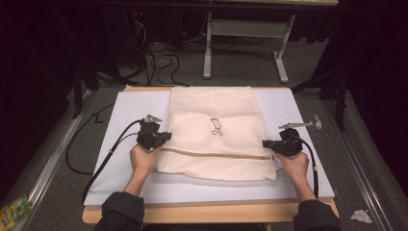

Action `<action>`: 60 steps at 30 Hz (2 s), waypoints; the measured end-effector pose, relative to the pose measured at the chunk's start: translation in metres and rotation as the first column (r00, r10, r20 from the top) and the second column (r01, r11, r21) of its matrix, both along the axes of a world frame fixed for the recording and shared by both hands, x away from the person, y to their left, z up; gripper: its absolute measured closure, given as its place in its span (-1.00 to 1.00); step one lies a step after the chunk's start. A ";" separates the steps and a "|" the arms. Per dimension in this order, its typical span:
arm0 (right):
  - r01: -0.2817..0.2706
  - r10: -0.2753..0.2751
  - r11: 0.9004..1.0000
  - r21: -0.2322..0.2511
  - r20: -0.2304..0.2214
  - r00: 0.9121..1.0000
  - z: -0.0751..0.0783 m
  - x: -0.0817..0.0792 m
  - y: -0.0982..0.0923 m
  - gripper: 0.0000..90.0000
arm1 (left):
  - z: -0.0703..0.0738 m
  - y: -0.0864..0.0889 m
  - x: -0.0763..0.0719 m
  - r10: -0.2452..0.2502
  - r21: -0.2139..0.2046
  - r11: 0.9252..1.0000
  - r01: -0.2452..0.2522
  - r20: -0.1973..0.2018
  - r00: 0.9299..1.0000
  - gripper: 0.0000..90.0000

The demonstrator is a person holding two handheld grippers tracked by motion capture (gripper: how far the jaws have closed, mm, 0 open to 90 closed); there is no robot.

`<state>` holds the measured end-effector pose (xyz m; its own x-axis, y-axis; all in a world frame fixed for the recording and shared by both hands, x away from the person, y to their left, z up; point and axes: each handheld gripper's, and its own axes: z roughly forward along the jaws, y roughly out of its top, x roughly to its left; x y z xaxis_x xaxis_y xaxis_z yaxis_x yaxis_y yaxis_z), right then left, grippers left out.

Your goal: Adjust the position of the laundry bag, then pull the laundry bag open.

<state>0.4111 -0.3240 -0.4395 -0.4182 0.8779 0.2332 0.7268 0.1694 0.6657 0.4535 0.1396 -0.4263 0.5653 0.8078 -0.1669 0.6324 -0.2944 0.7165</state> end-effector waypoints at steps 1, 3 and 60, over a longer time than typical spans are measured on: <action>-0.002 0.002 1.000 0.002 -0.001 1.000 0.000 0.000 0.002 0.98 | -0.001 0.002 0.000 0.002 0.000 1.000 -0.002 0.000 1.000 0.93; -0.007 0.007 1.000 0.004 0.002 1.000 0.000 0.001 0.006 0.98 | -0.002 0.005 -0.001 0.009 0.003 1.000 -0.009 -0.002 1.000 0.92; 0.052 -0.049 0.998 -0.034 0.094 0.994 -0.018 0.000 0.039 0.24 | -0.030 0.040 -0.025 0.131 0.048 0.990 -0.135 0.088 0.988 0.10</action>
